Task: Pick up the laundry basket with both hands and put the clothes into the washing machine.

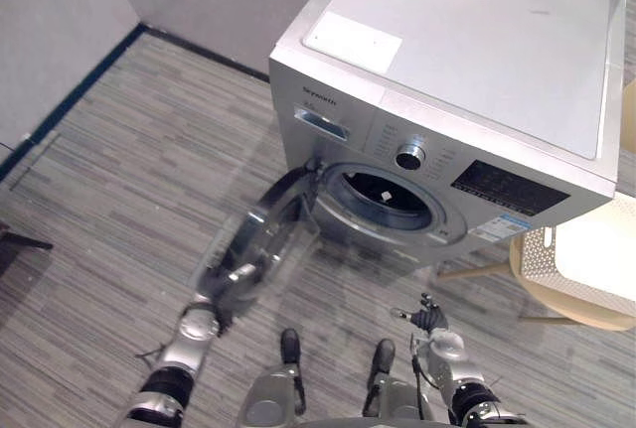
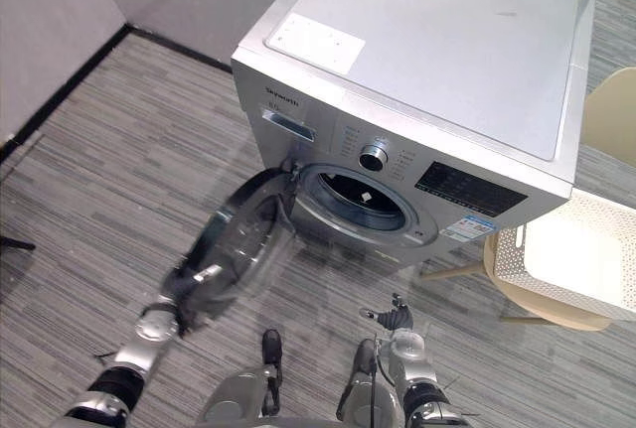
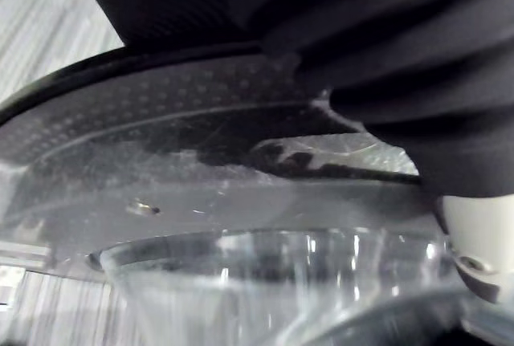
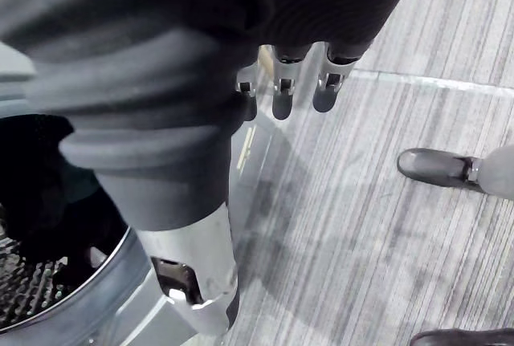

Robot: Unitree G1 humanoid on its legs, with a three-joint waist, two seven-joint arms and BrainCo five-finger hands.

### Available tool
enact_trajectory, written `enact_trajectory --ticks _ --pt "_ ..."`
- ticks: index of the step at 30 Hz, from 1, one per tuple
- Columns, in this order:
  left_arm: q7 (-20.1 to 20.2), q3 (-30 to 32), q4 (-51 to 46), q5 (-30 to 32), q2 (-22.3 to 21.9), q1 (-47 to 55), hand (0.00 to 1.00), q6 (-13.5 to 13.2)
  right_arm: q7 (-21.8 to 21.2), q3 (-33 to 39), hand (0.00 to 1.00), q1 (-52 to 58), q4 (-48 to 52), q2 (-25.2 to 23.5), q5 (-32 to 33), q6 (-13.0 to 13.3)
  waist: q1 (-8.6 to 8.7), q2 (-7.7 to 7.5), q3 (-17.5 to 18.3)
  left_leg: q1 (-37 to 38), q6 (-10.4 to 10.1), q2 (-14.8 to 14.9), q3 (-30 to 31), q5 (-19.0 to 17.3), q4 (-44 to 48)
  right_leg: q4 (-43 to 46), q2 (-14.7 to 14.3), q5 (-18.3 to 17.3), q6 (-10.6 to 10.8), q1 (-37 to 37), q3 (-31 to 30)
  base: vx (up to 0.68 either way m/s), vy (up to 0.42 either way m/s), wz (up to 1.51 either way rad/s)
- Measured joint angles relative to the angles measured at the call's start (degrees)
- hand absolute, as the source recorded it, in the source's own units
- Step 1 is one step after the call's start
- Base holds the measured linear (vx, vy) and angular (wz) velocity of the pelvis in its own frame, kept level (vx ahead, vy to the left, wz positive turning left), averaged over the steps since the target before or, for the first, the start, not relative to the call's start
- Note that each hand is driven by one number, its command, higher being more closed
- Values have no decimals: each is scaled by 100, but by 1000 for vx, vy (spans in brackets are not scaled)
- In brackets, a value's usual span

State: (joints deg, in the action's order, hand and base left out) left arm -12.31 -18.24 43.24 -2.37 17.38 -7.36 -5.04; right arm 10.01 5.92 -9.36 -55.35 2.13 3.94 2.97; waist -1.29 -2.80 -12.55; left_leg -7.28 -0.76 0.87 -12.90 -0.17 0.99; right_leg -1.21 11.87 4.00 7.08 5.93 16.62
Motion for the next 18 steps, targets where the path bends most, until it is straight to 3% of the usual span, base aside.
enact_trajectory --ticks 2,6,8,9,10,11,13,14,16,18 --pt "-10 -758 -108 -399 -218 21 0 25 33 9 0 6 2 16 2 -15 35 134 50 11 -11 9 -253 7 -59 14 -7 77 -28 155 -240 -129 31 -49" --pt "-162 -1780 -132 -1117 -677 -338 0 242 202 8 0 188 9 60 -1 -96 244 207 96 88 10 13 -734 -11 -114 125 -25 105 -22 461 -771 -103 26 -61" --pt "36 -2747 -585 -1542 -833 -755 0 261 284 116 0 429 74 124 -20 -104 646 184 106 281 17 8 -1030 -21 -263 84 -40 50 45 532 -1146 -74 25 -76" --pt "145 -2947 -768 -1617 -990 -900 0 222 315 120 0 488 90 174 -25 -106 753 185 106 334 19 1 -1125 -22 -315 55 -52 35 67 547 -1270 -5 31 -92" --pt "338 -3185 -1058 -1740 -1474 -1270 0 114 386 137 0 669 156 277 -79 -110 951 166 140 385 47 -12 -1339 -65 -349 -8 -83 16 92 554 -1509 32 43 -117" --pt "498 -3280 -1249 -1887 -1983 -1716 0 -162 431 163 0 948 281 347 -254 -117 1155 89 250 430 15 -11 -1598 -182 -357 -46 -115 19 87 646 -1738 50 53 -118" --pt "590 -3321 -1335 -1967 -2246 -2075 0 -325 466 260 0 1173 353 382 -364 -119 1310 42 325 543 7 0 -1800 -205 -307 -96 -164 161 -72 629 -1872 111 22 -93" --pt "661 -3331 -1411 -1968 -2411 -2288 0 -473 497 424 0 1523 400 411 -446 -132 1370 60 388 695 14 38 -2015 -285 -262 -105 -209 369 -52 562 -1965 158 -12 -84" --pt "715 -3315 -1381 -1938 -2392 -2254 0 -545 492 575 0 1816 383 500 -460 -194 1389 228 484 742 -56 151 -1995 -396 -165 -121 -319 388 -23 529 -1967 169 -63 -53" --pt "734 -3147 -1047 -1807 -2287 -2050 0 -437 477 618 0 1800 245 448 -460 -208 1458 393 530 776 -103 241 -1759 -423 -156 -220 -372 389 -23 421 -1756 216 -105 15"
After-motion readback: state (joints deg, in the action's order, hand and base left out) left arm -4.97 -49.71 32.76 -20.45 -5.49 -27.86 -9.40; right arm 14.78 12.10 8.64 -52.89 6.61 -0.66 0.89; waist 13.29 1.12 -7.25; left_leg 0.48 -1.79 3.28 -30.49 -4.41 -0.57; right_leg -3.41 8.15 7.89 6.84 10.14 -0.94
